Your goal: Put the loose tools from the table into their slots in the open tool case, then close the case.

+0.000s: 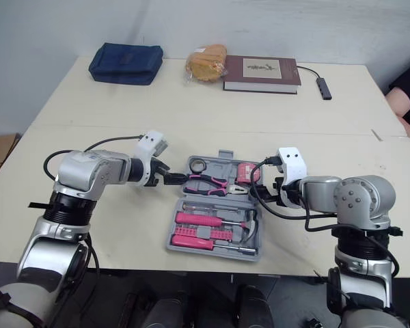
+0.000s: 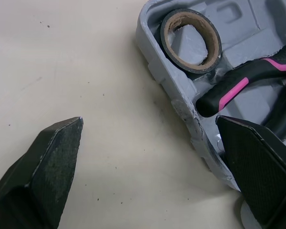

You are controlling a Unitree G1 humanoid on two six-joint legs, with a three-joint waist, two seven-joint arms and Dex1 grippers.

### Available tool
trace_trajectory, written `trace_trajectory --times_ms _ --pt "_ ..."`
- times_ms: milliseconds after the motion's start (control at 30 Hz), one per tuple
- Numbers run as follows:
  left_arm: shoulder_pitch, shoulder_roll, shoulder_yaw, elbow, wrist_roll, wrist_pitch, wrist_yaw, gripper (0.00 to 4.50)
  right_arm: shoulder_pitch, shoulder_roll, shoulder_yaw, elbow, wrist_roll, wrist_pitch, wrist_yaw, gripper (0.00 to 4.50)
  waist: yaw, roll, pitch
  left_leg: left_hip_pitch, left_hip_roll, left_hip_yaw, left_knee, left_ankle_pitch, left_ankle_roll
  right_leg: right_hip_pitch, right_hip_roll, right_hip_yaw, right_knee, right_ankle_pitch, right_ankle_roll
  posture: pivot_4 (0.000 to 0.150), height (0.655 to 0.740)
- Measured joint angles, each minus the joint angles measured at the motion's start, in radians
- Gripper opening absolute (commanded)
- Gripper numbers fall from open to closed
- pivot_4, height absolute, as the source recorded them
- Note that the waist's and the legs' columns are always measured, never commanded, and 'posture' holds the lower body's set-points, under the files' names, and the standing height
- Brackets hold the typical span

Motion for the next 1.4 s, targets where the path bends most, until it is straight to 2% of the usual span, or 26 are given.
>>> trace_trajectory --times_ms 133,167,200,233,267,300,367,400,433,467,600,633,933,1067,1233,1300,1400 --pt "0.001 -0.004 -0.002 -0.007 -0.002 0.007 0.000 4.50 0.001 0.003 -0.013 0.015 0.006 -0.001 -0.028 3.28 -0.001 0.000 0.000 0.000 0.000 0.000 0.000 0.000 0.000 0.000 0.000 0.000 0.000 0.000 0.000 0.150 0.7400" --pt "0.002 -0.007 -0.002 -0.009 -0.001 0.010 0.001 4.50 0.002 0.010 -0.026 0.026 0.018 -0.002 -0.034 2.68 -0.001 0.000 0.000 0.000 0.000 0.000 0.000 0.000 0.000 0.000 0.000 0.000 0.000 0.000 0.000 0.150 0.7400" --pt "0.002 -0.009 -0.002 -0.010 -0.001 0.010 0.002 4.50 0.002 0.013 -0.027 0.029 0.023 -0.003 -0.035 2.37 -0.001 0.000 0.000 0.000 0.000 0.000 0.000 0.000 0.000 0.000 0.000 0.000 0.000 0.000 0.000 0.150 0.7400" --pt "0.002 -0.010 -0.002 -0.011 -0.001 0.010 0.003 4.25 0.002 0.015 -0.027 0.029 0.026 -0.003 -0.036 2.20 -0.001 0.000 0.000 0.000 0.000 0.000 0.000 0.000 0.000 0.000 0.000 0.000 0.000 0.000 0.000 0.150 0.7400" --pt "0.003 -0.014 -0.003 -0.012 -0.001 0.009 0.005 3.88 0.002 0.021 -0.027 0.030 0.031 -0.003 -0.042 1.60 0.000 0.000 0.000 0.000 0.000 0.000 0.000 0.000 0.000 0.000 0.000 0.000 0.000 0.000 0.000 0.150 0.7400" --pt "0.003 -0.014 -0.004 -0.012 -0.001 0.008 0.005 3.73 0.002 0.022 -0.027 0.030 0.033 -0.003 -0.044 1.40 0.001 0.000 0.000 0.000 0.000 0.000 0.000 0.000 0.000 0.000 0.000 0.000 0.000 0.000 0.000 0.150 0.7400" --pt "0.008 -0.019 -0.007 -0.011 -0.001 0.002 0.012 2.96 0.003 0.032 -0.031 0.034 0.049 -0.003 -0.055 0.62 0.002 0.000 0.000 0.000 0.000 0.000 0.000 0.000 0.000 0.000 0.000 0.000 0.000 0.000 0.000 0.150 0.7400" --pt "0.009 -0.028 -0.007 -0.011 -0.003 0.002 0.012 2.89 0.003 0.042 -0.034 0.034 0.059 -0.003 -0.061 0.53 0.004 0.000 0.000 0.000 0.000 0.000 0.000 0.000 0.000 0.000 0.000 0.000 0.000 0.000 0.000 0.150 0.7400" --pt "0.014 -0.043 -0.007 -0.011 -0.011 0.005 0.010 2.30 0.003 0.050 -0.048 0.036 0.072 -0.006 -0.071 0.00 0.004 0.000 0.000 0.000 0.000 0.000 0.000 0.000 0.000 0.001 0.000 0.000 0.000 0.000 0.000 0.150 0.7400" --pt "0.017 -0.048 -0.004 -0.011 -0.018 0.007 0.010 2.04 0.006 0.056 -0.061 0.037 0.079 -0.011 -0.076 0.00 0.003 0.000 0.000 0.000 0.000 0.000 0.000 0.000 0.000 0.001 0.000 0.000 0.000 0.000 0.000 0.150 0.7400" --pt "0.028 -0.073 0.027 -0.011 -0.045 0.036 0.013 0.24 0.015 0.063 -0.075 0.038 0.112 -0.014 -0.104 0.00 0.001 0.000 0.000 0.001 0.000 0.000 -0.001 0.000 0.000 0.001 0.000 0.000 0.000 0.000 0.000 0.150 0.7400" --pt "0.029 -0.073 0.036 -0.011 -0.049 0.043 0.016 0.06 0.016 0.065 -0.076 0.036 0.122 -0.013 -0.108 0.00 0.000 0.000 0.000 0.001 0.000 0.000 -0.001 0.000 0.000 0.001 0.000 0.001 0.000 0.000 0.000 0.150 0.7400" --pt "0.037 -0.060 0.068 -0.008 -0.066 0.064 0.014 0.01 0.026 0.121 -0.113 0.022 0.151 -0.009 -0.169 0.00 -0.019 0.001 -0.001 0.004 0.000 0.001 -0.002 0.001 -0.001 0.002 -0.001 0.003 0.002 0.000 0.000 0.150 0.7400" --pt "0.061 -0.069 0.101 -0.005 -0.071 0.010 0.010 0.01 0.033 0.148 -0.124 -0.028 0.118 -0.011 -0.169 0.00 -0.019 0.001 0.000 0.004 0.001 0.001 -0.002 0.001 -0.002 0.001 -0.002 0.003 0.002 0.000 0.000 0.150 0.7400" --pt "0.177 -0.151 0.174 -0.006 -0.065 -0.405 -0.014 0.01 0.155 -0.033 0.053 -0.274 -0.040 -0.268 0.016 0.00 -0.009 0.004 0.002 -0.004 -0.001 0.003 -0.003 0.002 -0.002 -0.008 0.000 0.004 0.001 0.000 0.000 0.150 0.7400" --pt "0.198 -0.172 0.172 -0.004 -0.053 -0.539 -0.015 0.01 0.229 -0.108 0.146 -0.312 -0.159 -0.448 0.092 0.00 -0.002 0.004 0.003 -0.009 -0.002 0.005 -0.002 0.002 -0.001 -0.014 0.000 0.003 0.001 0.001 0.001 0.150 0.7400" --pt "0.238 -0.170 0.148 0.028 -0.005 -0.738 -0.042 0.01 0.310 -0.136 0.229 -0.314 -0.305 -0.656 0.171 0.00 0.002 0.003 0.003 -0.010 -0.001 0.008 -0.003 0.002 -0.001 -0.015 0.001 -0.003 0.001 0.001 0.002 0.150 0.7400"
